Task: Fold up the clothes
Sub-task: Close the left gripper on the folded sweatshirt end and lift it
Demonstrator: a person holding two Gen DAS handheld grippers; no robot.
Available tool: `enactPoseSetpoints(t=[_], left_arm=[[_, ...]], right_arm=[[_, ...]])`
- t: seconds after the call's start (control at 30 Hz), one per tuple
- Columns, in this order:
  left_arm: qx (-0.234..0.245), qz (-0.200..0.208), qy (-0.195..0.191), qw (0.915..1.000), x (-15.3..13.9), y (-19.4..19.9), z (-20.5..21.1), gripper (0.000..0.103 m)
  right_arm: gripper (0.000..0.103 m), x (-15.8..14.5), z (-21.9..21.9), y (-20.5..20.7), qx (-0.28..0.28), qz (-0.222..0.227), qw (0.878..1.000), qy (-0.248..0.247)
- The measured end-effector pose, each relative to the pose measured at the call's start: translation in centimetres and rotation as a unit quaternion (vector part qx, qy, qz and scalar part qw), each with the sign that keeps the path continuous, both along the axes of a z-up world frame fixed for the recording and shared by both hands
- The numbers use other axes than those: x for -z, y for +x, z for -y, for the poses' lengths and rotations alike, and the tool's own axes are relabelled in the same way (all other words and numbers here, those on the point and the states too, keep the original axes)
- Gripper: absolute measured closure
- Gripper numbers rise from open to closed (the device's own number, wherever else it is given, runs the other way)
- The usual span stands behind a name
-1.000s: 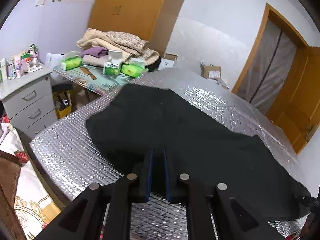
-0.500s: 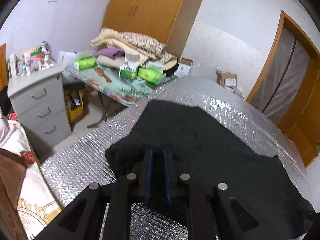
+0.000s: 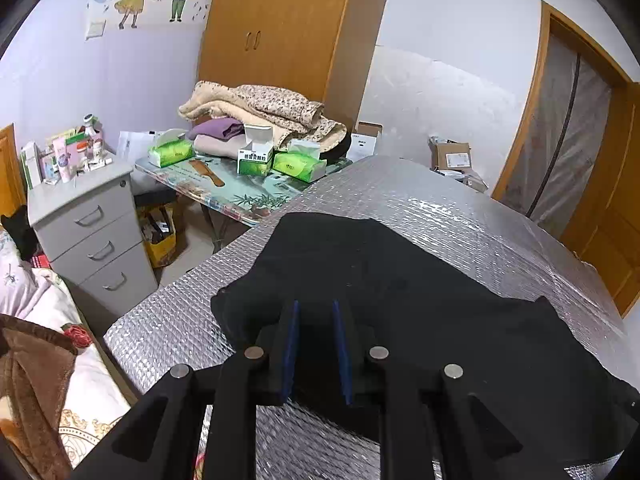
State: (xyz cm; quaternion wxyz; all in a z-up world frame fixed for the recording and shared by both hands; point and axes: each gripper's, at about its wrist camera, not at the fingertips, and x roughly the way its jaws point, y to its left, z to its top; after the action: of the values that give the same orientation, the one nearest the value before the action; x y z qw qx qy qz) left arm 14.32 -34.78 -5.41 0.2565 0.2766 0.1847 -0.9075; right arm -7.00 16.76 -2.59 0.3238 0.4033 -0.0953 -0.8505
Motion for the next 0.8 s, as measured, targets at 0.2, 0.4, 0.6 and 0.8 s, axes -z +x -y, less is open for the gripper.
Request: enactPoseSetpoints(t=[0.2, 0.4, 0.6, 0.8], left_arm=[[0.018, -0.003, -0.006, 0.9998, -0.7, 0.1, -2.1, 0.075], [0.014, -0.005, -0.003, 0.9999, -0.6, 0.6, -2.7, 0.062], [-0.015, -0.034, 0.019, 0.9992, -0.6, 3.0, -0.7, 0.06], [-0.042, -0.054, 0.093, 0.9933, 1.4, 4.9, 2.6, 0.056]], right_arm=[[0.081, -0.5, 0.1, 0.9, -0.005, -0.037, 0.999, 0.001], [0.06, -0.4, 0.8, 1.6, -0.022, -0.043, 0.999, 0.014], [0.041, -0.3, 1.2, 1.8, -0.033, -0.039, 0.999, 0.014], [0.041, 0.1, 1.5, 1.7, -0.04, -0.034, 0.999, 0.011]])
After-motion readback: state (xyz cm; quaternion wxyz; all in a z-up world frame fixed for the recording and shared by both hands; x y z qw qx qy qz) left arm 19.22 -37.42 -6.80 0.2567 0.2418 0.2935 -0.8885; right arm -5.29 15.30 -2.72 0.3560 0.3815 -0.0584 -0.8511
